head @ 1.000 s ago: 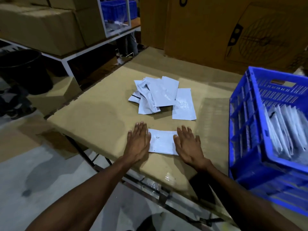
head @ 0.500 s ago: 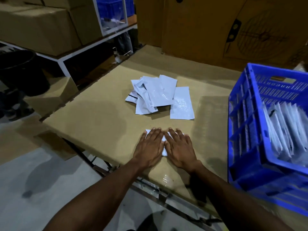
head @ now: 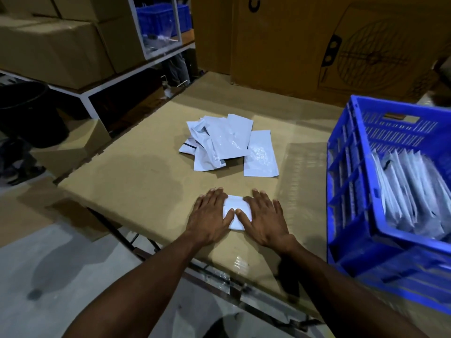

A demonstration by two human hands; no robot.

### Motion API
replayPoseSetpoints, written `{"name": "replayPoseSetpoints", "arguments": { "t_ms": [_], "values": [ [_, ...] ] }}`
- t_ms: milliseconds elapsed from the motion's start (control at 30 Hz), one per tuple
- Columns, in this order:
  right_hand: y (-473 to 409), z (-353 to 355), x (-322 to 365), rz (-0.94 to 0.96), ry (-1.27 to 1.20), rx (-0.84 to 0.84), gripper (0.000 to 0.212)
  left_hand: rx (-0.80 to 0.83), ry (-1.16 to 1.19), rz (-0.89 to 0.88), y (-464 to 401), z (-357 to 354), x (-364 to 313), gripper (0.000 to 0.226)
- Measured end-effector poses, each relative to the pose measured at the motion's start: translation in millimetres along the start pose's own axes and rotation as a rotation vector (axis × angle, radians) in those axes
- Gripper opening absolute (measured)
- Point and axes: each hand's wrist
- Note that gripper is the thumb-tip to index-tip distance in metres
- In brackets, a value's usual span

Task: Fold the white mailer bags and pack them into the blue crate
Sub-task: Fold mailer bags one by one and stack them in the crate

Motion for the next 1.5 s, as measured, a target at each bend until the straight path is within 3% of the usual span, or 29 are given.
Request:
{"name": "replayPoseSetpoints", "arguments": {
  "t_ms": [167, 333, 433, 500, 633, 767, 867, 1033, 1200, 1333, 1433, 1500],
  "values": [
    [6, 3, -10, -0.011, -0.014, 0.015, 0.093, -0.054, -0.005, 0.004, 4, -3, 5, 0.08],
    [0, 11, -6, -0.008, 0.015, 0.113, 0.076, -0.014, -0.054, 0.009, 3, -1, 4, 0.081],
    [-4, 11, 8, 0.173, 0.091, -0.007, 0.079, -0.021, -0.086, -0.019, 4, -1, 6, 0.072],
    [-5, 5, 10, 0.283, 0.093, 0.014, 0.079, -0.014, -0.086, -0.025, 5, -2, 9, 0.069],
    [-3, 0, 4, 0.225, 0.034, 0.054, 0.077, 0.001, -0.069, -0.047, 4, -1, 10, 0.074],
    [-3, 12, 0, 0.184, -0.031, 0.236, 0.094, 0.02, -0.092, -0.063, 6, 6, 8, 0.082],
    [2, 24, -16, 0.258, 0.035, 0.325, 0.089, 0.039, -0.074, -0.043, 4, 8, 7, 0.088],
    [14, 24, -33, 0.315, 0.145, 0.188, 0.07, 0.023, 0.064, -0.164, 12, 6, 17, 0.083],
    [22, 32, -30, 0.355, 0.082, 0.176, 0.073, -0.063, 0.046, -0.218, 20, 6, 26, 0.069],
    [37, 30, -24, 0.701, 0.039, -0.005, 0.067, -0.095, 0.136, -0.191, 19, 5, 30, 0.078],
    [37, 24, -20, 0.953, 0.197, -0.128, 0.062, -0.083, 0.162, -0.186, 20, 6, 31, 0.082],
    [27, 23, -21, 1.008, 0.315, -0.183, 0.046, -0.074, 0.161, -0.204, 20, 8, 31, 0.077]
  ]
}}
Point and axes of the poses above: each hand's wrist, its own y-axis away from the middle knuckle, its own z-axis out of the back of the hand, x = y × z, and after that the axes turned 4 degrees about -x, right-handed
